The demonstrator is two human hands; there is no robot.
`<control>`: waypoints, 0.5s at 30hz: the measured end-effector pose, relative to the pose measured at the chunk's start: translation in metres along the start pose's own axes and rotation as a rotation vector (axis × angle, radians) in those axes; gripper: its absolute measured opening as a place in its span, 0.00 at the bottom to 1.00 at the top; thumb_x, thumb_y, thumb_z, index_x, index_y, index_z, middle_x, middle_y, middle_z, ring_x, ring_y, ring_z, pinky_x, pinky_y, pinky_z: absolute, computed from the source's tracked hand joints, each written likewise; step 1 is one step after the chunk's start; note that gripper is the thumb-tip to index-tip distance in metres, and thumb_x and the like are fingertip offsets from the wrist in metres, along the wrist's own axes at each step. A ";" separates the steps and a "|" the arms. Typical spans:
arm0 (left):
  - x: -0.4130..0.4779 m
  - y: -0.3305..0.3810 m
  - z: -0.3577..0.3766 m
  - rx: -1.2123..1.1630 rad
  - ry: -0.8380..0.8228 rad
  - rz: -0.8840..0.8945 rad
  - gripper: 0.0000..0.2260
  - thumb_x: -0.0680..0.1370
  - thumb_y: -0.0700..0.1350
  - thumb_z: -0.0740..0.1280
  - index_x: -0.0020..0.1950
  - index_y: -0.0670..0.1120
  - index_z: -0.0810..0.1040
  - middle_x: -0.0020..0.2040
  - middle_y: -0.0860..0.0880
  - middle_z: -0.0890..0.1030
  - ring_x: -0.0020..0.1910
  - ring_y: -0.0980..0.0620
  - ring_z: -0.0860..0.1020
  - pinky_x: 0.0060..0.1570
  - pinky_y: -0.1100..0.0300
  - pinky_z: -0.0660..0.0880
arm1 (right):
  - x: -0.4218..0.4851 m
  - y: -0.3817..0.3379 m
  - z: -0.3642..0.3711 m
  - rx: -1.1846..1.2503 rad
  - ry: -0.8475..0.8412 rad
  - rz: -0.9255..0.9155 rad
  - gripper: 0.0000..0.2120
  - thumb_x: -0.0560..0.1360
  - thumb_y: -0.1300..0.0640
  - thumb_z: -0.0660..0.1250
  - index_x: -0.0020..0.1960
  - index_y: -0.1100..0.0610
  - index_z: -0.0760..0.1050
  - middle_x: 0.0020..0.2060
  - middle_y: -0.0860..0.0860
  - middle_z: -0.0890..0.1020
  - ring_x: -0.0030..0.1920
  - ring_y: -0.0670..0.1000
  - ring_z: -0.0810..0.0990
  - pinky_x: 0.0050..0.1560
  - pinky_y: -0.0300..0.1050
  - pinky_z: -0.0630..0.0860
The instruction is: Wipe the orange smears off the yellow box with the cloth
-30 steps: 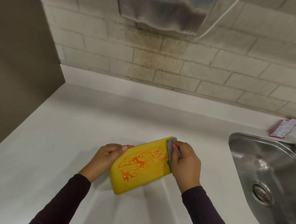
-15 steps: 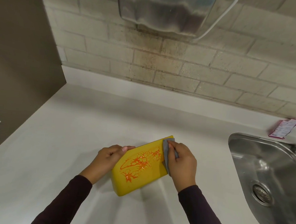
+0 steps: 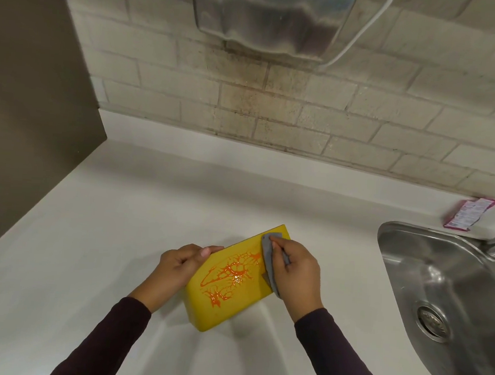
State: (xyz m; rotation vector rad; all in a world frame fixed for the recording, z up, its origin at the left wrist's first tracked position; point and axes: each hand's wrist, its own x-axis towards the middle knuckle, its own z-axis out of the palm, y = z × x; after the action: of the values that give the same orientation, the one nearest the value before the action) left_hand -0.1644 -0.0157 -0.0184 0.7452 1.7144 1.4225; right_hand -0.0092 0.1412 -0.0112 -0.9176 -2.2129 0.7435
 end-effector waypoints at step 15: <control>-0.001 -0.001 0.000 0.025 -0.031 0.012 0.17 0.71 0.59 0.60 0.52 0.57 0.83 0.51 0.47 0.82 0.53 0.52 0.80 0.54 0.60 0.74 | -0.006 0.006 -0.002 0.060 -0.065 -0.056 0.11 0.77 0.54 0.61 0.54 0.52 0.80 0.38 0.48 0.81 0.38 0.36 0.76 0.41 0.21 0.67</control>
State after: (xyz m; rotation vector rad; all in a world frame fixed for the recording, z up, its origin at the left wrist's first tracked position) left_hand -0.1638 -0.0163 -0.0189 0.7888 1.7092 1.3931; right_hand -0.0016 0.1406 -0.0164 -0.8096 -2.2504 0.8198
